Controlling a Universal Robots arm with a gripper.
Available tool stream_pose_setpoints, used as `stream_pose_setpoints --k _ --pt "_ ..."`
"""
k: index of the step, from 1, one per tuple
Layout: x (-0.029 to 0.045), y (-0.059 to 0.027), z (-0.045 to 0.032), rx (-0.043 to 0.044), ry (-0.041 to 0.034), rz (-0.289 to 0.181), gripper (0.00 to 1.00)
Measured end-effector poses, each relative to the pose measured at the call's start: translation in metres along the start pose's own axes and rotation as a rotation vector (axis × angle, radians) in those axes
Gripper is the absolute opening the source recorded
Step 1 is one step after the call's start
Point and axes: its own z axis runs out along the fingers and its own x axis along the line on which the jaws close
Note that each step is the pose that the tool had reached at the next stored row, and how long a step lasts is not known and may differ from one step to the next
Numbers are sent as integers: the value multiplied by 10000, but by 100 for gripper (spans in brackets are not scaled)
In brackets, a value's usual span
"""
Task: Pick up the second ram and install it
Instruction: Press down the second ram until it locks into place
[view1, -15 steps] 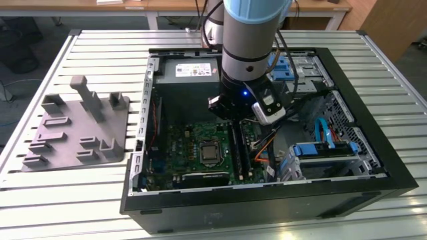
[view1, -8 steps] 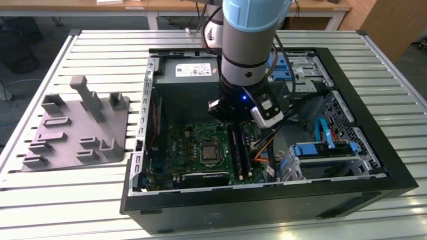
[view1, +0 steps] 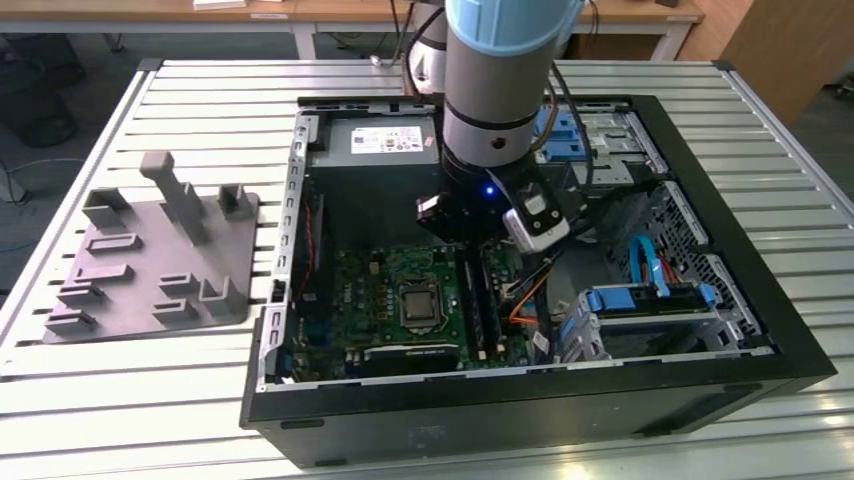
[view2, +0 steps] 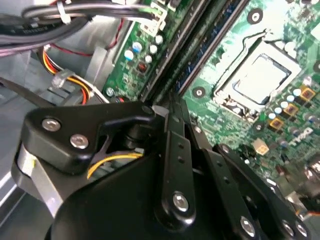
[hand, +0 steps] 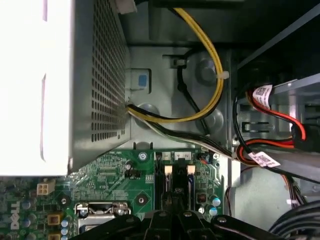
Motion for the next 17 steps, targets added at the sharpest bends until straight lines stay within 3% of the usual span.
stream_pose_setpoints --k 6,17 --pt "-1 -177 -6 93 0 -4 10" --pt "-5 -488 -9 621 -5 -26 10"
